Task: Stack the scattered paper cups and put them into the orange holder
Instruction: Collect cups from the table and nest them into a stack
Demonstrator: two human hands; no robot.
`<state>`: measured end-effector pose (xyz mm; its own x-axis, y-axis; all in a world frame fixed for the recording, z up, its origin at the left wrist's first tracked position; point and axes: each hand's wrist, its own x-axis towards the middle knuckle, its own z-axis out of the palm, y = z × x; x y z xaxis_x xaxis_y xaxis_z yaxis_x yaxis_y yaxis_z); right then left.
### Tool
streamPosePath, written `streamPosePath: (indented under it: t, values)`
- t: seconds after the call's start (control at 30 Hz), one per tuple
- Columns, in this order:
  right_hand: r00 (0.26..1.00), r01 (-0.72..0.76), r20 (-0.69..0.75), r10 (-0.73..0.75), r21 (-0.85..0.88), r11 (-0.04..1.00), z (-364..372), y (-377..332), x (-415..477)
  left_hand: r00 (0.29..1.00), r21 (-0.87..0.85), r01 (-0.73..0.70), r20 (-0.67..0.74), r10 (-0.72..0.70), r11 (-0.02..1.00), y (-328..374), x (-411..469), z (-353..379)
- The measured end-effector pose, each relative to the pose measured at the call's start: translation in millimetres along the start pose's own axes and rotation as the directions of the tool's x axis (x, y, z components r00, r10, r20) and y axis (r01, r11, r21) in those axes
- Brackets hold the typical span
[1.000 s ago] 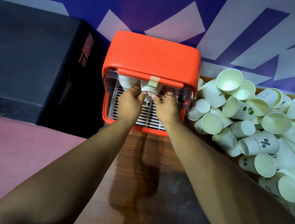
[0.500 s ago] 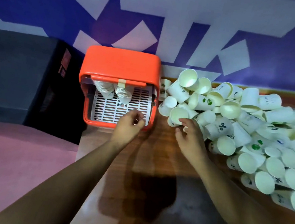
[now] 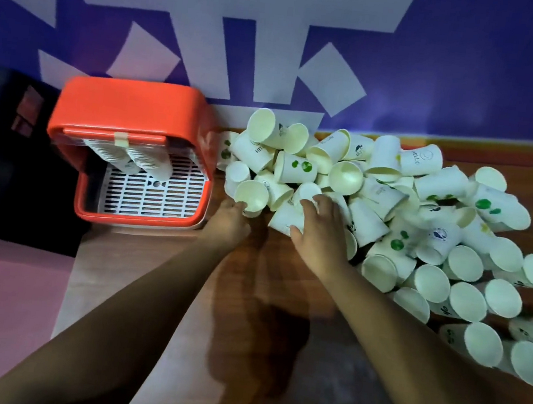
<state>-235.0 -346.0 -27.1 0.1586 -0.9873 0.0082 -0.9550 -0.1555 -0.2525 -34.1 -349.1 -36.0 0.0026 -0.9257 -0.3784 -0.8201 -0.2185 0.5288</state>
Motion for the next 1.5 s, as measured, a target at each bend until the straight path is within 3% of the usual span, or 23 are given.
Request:
streamPosePath:
  t: [0.2, 0.33, 0.47, 0.57, 0.63, 0.83, 1.07, 1.17, 1.3, 1.5]
  values:
    - [0.989, -0.089, -0.117, 0.088, -0.004, 0.996, -6, 26, -5, 0.991, -0.024, 0.005, -0.130, -0.009, 1.000, -16, -18, 17]
    - [0.983, -0.168, -0.066, 0.172, 0.057, 0.984, -10, 43, -10, 0.979, -0.070, -0.037, -0.204, 0.022, 0.997, -22, -48, 21]
    - [0.988, -0.147, 0.054, 0.142, 0.100, 0.984, -17, 52, -12, 0.990, -0.139, -0.011, -0.143, -0.010, 0.990, -25, -82, 32]
    - [0.998, -0.060, -0.006, 0.063, 0.207, 0.976, -21, 53, -14, 0.994, -0.172, 0.017, -0.103, -0.035, 0.985, -23, -102, 48]
    - [0.998, -0.040, -0.036, 0.056, 0.344, 0.938, -22, 54, -16, 0.996, -0.168, 0.018, -0.082, -0.032, 0.986, -22, -112, 58]
    - [0.985, -0.163, 0.059, 0.163, 0.635, 0.755, -47, 45, -24, 0.999, -0.138, 0.038, -0.021, -0.041, 0.990, -23, -127, 79]
    - [0.970, -0.207, 0.046, 0.238, 0.668, 0.715, -73, 51, -67, 1.000, -0.135, 0.002, -0.023, -0.005, 0.991, -14, -127, 85]
    - [0.975, -0.163, -0.014, 0.222, 0.639, 0.752, -69, 57, -84, 1.000, -0.134, -0.019, 0.012, 0.021, 0.991, -10, -128, 87]
    - [0.957, -0.259, 0.082, 0.279, 0.676, 0.690, -62, 62, -101, 0.993, -0.114, -0.041, 0.101, 0.053, 0.993, -12, -128, 92]
    - [0.941, -0.315, 0.148, 0.306, 0.715, 0.623, -57, 69, -113, 0.996, -0.119, -0.087, -0.011, 0.086, 0.989, -2, -117, 101]
